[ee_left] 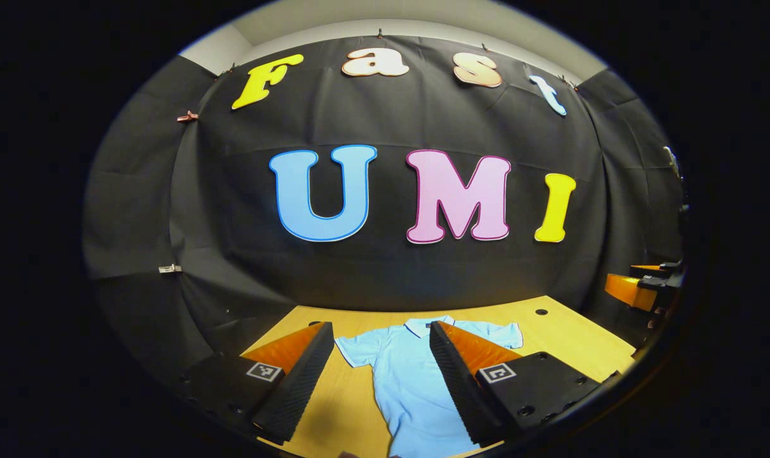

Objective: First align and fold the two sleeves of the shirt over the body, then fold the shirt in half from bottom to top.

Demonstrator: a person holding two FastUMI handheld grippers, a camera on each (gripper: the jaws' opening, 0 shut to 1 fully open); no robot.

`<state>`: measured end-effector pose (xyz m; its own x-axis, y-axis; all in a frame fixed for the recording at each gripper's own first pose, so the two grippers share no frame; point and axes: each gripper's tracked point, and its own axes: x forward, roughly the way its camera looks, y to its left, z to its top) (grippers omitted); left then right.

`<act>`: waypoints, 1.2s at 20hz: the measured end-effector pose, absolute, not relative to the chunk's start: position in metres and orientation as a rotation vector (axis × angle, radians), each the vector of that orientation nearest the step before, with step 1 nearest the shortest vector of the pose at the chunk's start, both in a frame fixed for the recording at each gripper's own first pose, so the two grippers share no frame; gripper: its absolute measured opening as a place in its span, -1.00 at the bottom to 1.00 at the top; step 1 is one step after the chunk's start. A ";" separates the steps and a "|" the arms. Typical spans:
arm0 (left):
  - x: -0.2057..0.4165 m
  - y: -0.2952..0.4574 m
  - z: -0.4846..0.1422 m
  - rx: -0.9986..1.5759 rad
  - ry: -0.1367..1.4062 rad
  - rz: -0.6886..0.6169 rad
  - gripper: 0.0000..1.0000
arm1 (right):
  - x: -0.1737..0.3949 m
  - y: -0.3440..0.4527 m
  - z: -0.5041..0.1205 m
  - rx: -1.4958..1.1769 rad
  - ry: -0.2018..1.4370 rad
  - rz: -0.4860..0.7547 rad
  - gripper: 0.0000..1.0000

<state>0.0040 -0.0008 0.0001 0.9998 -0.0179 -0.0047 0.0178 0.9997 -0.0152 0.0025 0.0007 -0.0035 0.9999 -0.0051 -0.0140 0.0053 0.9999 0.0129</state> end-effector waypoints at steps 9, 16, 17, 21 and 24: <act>0.023 0.004 -0.004 -0.001 0.029 0.022 0.93 | 0.070 -0.003 -0.026 -0.015 0.112 0.039 0.94; 0.049 0.018 -0.017 -0.006 0.099 0.163 0.94 | 0.197 -0.011 -0.092 -0.078 0.283 0.108 0.94; 0.052 0.020 -0.019 -0.011 0.110 0.179 0.94 | 0.213 -0.013 -0.104 -0.076 0.312 0.106 0.94; 0.068 0.022 -0.025 -0.014 0.145 0.233 0.94 | 0.274 -0.029 -0.153 -0.061 0.399 0.073 0.94; 0.080 0.020 -0.032 -0.007 0.178 0.241 0.93 | 0.306 -0.034 -0.196 -0.039 0.484 0.062 0.94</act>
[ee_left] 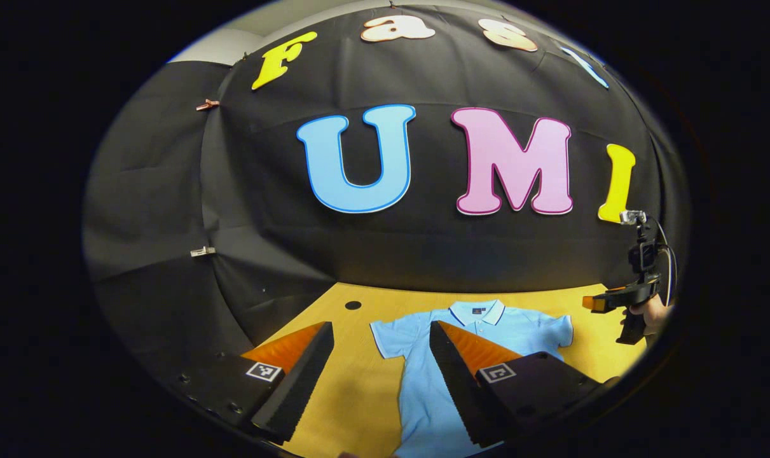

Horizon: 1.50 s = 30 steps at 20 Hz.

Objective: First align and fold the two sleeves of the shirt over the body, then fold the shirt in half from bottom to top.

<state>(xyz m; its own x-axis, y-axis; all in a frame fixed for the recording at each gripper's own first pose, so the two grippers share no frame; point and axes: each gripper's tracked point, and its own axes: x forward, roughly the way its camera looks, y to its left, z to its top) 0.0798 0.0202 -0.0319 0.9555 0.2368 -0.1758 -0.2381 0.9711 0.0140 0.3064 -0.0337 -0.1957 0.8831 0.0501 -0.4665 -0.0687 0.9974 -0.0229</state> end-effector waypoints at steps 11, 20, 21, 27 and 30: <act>0.128 0.000 -0.046 -0.025 0.225 0.207 0.94 | 0.370 -0.038 -0.307 0.009 0.691 0.016 0.94; 0.133 -0.007 -0.051 -0.034 0.231 0.194 0.93 | 0.373 -0.017 -0.313 -0.005 0.688 0.054 -0.52; 0.132 -0.008 -0.051 -0.040 0.227 0.196 0.94 | 0.376 -0.014 -0.316 -0.014 0.686 0.059 -0.81; 0.121 -0.003 -0.058 -0.057 0.233 0.184 0.94 | 0.375 -0.013 -0.302 0.030 0.681 0.020 -0.92; 0.113 0.009 -0.058 -0.059 0.226 0.187 0.94 | 0.375 -0.001 -0.277 0.007 0.639 0.017 -0.88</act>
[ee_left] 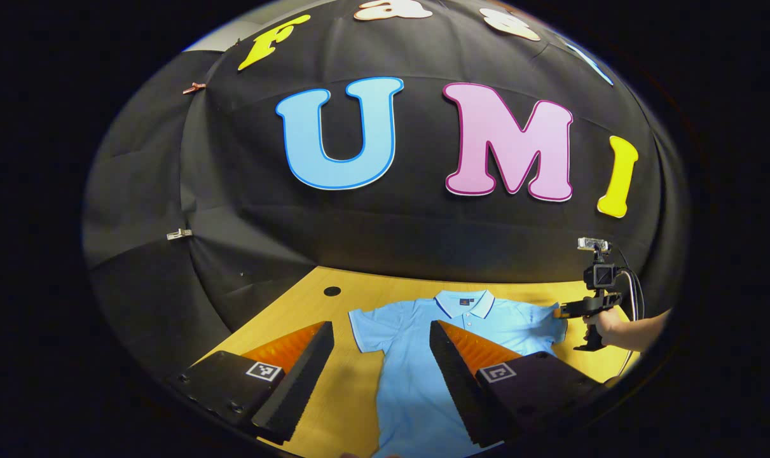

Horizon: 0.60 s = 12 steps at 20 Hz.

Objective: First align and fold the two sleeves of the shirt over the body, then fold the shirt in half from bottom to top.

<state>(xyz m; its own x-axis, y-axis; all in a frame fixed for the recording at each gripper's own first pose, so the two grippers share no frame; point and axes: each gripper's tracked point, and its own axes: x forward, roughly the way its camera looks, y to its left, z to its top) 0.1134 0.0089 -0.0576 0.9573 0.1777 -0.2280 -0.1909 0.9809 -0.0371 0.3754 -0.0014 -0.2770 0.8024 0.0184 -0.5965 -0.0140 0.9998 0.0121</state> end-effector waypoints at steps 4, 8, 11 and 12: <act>0.097 0.028 -0.062 -0.087 0.223 0.199 0.93 | 0.373 0.039 -0.249 -0.066 0.599 0.050 -0.93; 0.078 0.052 -0.071 -0.109 0.231 0.219 0.94 | 0.364 0.100 -0.235 -0.102 0.583 0.115 -0.82; 0.069 0.069 -0.079 -0.118 0.239 0.234 0.94 | 0.348 0.152 -0.233 -0.125 0.585 0.192 -0.84; 0.067 0.075 -0.082 -0.122 0.241 0.238 0.94 | 0.340 0.171 -0.235 -0.132 0.590 0.226 -0.87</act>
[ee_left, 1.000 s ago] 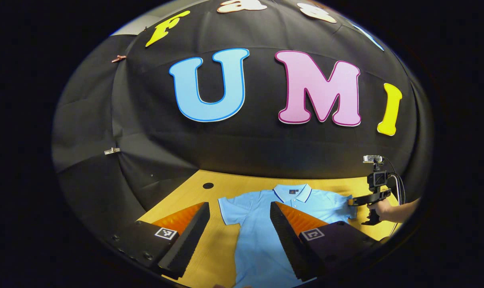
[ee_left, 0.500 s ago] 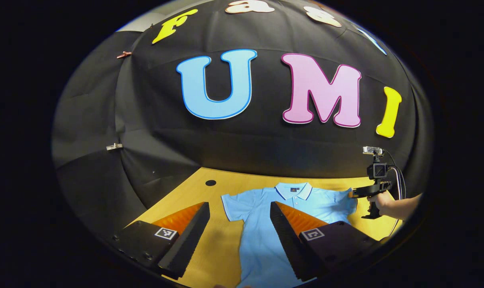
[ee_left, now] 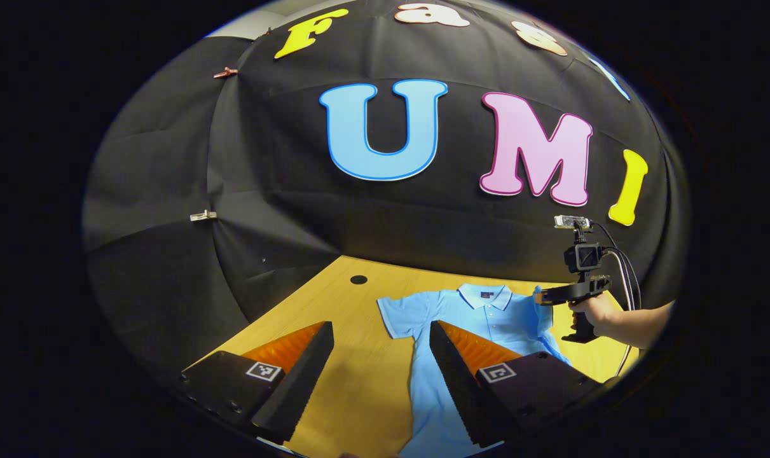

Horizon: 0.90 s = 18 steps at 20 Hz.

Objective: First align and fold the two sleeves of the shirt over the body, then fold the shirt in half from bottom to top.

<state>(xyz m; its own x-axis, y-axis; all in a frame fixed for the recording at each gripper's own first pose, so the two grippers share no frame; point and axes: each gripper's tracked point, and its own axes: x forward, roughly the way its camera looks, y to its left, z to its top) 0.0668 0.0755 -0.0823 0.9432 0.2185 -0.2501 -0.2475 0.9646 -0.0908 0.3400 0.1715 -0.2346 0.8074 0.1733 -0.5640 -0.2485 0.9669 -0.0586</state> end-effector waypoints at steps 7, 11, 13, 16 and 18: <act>0.081 0.098 -0.107 -0.152 0.262 0.217 0.94 | 0.285 0.246 -0.234 -0.132 0.596 0.384 0.29; 0.125 0.096 -0.118 -0.173 0.267 0.164 0.94 | 0.263 0.224 -0.212 -0.143 0.542 0.368 0.87; 0.157 0.093 -0.125 -0.173 0.272 0.138 0.94 | 0.254 0.205 -0.196 -0.139 0.514 0.350 0.96; 0.207 0.091 -0.141 -0.166 0.297 0.114 0.94 | 0.239 0.173 -0.177 -0.114 0.483 0.321 0.97; 0.238 0.091 -0.158 -0.160 0.320 0.112 0.94 | 0.227 0.150 -0.172 -0.092 0.492 0.292 0.96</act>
<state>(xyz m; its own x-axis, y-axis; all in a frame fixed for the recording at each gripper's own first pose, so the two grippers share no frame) 0.2382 0.0908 -0.1582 0.9433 0.0837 -0.3213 -0.1342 0.9812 -0.1385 0.2275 0.1495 -0.1724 0.8408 0.2544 -0.4779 -0.2982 0.9544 -0.0167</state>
